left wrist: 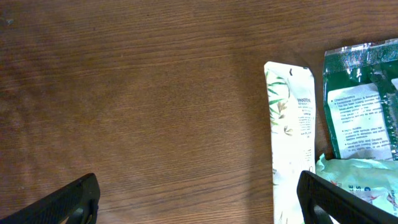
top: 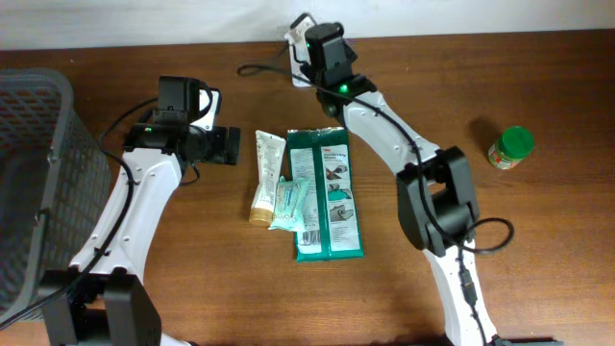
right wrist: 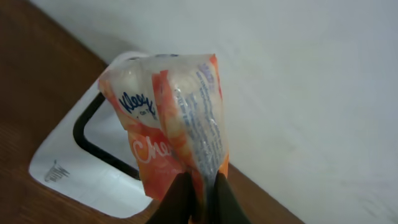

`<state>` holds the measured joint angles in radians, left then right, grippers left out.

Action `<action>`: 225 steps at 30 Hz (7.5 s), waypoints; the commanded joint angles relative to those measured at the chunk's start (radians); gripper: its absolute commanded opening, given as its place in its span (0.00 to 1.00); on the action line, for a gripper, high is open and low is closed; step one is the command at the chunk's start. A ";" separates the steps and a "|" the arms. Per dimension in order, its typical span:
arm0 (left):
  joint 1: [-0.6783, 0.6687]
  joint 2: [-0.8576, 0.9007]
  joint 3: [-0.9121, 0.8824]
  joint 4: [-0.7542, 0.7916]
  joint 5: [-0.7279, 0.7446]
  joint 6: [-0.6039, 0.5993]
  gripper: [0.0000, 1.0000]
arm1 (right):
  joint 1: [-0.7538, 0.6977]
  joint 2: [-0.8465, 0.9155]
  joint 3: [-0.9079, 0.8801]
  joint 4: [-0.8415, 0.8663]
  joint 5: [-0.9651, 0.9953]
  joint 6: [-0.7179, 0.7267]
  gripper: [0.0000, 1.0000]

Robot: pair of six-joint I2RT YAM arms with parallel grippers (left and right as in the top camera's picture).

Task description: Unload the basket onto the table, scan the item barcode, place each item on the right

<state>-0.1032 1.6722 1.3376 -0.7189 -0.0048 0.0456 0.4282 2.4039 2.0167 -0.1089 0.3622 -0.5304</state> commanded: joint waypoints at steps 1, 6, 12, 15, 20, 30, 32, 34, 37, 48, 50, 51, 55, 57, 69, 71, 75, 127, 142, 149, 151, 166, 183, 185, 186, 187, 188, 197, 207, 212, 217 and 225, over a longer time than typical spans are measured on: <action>0.001 -0.005 0.011 -0.001 0.000 0.012 0.99 | -0.001 0.018 0.007 0.023 0.016 -0.042 0.04; 0.002 -0.005 0.011 -0.001 0.000 0.012 0.99 | -0.003 0.029 0.007 0.031 0.016 -0.042 0.04; 0.001 -0.005 0.011 -0.001 0.000 0.012 0.99 | -0.024 0.060 0.007 0.124 0.015 -0.201 0.04; 0.002 -0.005 0.011 -0.001 0.000 0.012 0.99 | -0.022 0.077 0.007 0.154 0.012 -0.280 0.04; 0.001 -0.005 0.011 -0.001 0.000 0.012 0.99 | -0.016 0.081 0.007 0.177 0.013 -0.281 0.04; 0.002 -0.005 0.011 -0.001 0.000 0.012 0.99 | -0.031 -0.100 0.007 -0.031 0.001 0.035 0.04; 0.002 -0.005 0.011 -0.001 0.000 0.012 0.99 | -0.050 -0.166 0.007 -0.159 -0.050 0.124 0.04; 0.002 -0.005 0.011 -0.001 0.000 0.012 0.99 | -0.087 -0.230 0.007 -0.299 -0.117 0.253 0.04; 0.002 -0.005 0.011 -0.001 0.000 0.012 0.99 | -0.130 -0.261 0.007 -0.401 -0.165 0.347 0.04; 0.063 -0.005 0.011 -0.001 0.000 0.012 0.99 | -0.167 -0.262 0.007 -0.588 -0.193 0.443 0.04; 0.113 -0.005 0.011 -0.001 0.000 0.012 0.99 | -0.168 -0.261 0.007 -0.618 -0.202 0.444 0.04; 0.130 -0.005 0.011 -0.001 0.000 0.012 0.99 | -0.168 -0.260 0.007 -0.629 -0.202 0.457 0.04; 0.219 -0.005 0.011 -0.001 0.000 0.012 0.99 | -0.168 -0.260 0.007 -0.651 -0.202 0.484 0.04; 0.264 -0.005 0.011 -0.001 0.000 0.012 0.99 | -0.168 -0.260 0.007 -0.644 -0.202 0.484 0.04; 0.315 -0.005 0.011 -0.001 0.000 0.012 0.99 | -0.202 -0.259 0.007 -0.887 -0.234 0.671 0.04; 0.315 -0.005 0.011 -0.001 0.000 0.012 0.99 | -0.225 -0.258 0.006 -1.014 -0.279 0.705 0.04; 0.315 -0.005 0.011 -0.001 0.000 0.012 0.99 | -0.246 -0.254 -0.034 -1.142 -0.288 0.709 0.04; 0.315 -0.005 0.011 0.010 0.003 0.012 0.99 | -0.133 -0.264 0.127 -1.271 -0.539 0.616 0.75; 0.191 -0.005 0.011 0.121 0.136 0.192 0.99 | -0.133 -0.264 0.127 -1.271 -0.540 0.616 0.82; 0.190 -0.005 0.011 0.119 0.136 0.192 0.99 | -0.127 -0.234 0.122 -1.264 -0.701 0.616 0.98; 0.190 -0.005 0.011 0.119 0.136 0.192 0.99 | -0.105 -0.219 0.093 -1.259 -0.737 0.617 0.81; 0.190 -0.005 0.011 0.119 0.136 0.192 0.99 | -0.024 -0.219 -0.191 -1.078 -0.730 0.681 0.65; 0.190 -0.005 0.011 0.120 0.176 0.177 0.99 | -0.147 -0.219 -0.547 -0.737 -0.964 0.596 0.61; 0.190 -0.005 0.011 0.118 0.346 0.093 0.99 | -0.147 -0.219 -0.559 -0.711 -0.964 0.598 0.59; 0.190 -0.005 0.011 0.113 0.446 0.071 0.99 | -0.147 -0.219 -0.562 -0.700 -0.964 0.599 0.56; 0.190 -0.005 0.011 0.116 0.488 0.071 0.99 | -0.147 -0.219 -0.566 -0.687 -0.965 0.600 0.52; 0.190 -0.005 0.011 0.128 0.526 0.071 0.99 | -0.147 -0.219 -0.568 -0.681 -0.964 0.612 0.49; 0.106 0.000 -0.013 0.132 0.581 0.072 0.99 | -0.146 -0.219 -0.605 -0.564 -0.988 0.705 0.04; 0.067 0.005 -0.013 0.134 0.531 0.044 0.97 | -0.244 -0.433 -0.602 -0.576 -0.977 0.705 0.04; 0.067 0.005 -0.013 0.135 0.531 0.044 1.00 | -0.288 -0.637 -0.602 -0.671 -0.877 0.792 0.04; 0.067 0.005 -0.013 0.133 0.531 0.045 0.99 | -0.334 -0.674 -0.605 -0.671 -0.870 0.996 0.04; 0.067 0.005 -0.013 0.132 0.531 0.045 0.99 | -0.369 -0.673 -0.799 -0.267 -0.863 1.413 0.04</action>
<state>-0.0391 1.6726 1.3361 -0.5858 0.5240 0.1032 0.0528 1.7325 1.2865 -0.4393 -0.5117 0.7364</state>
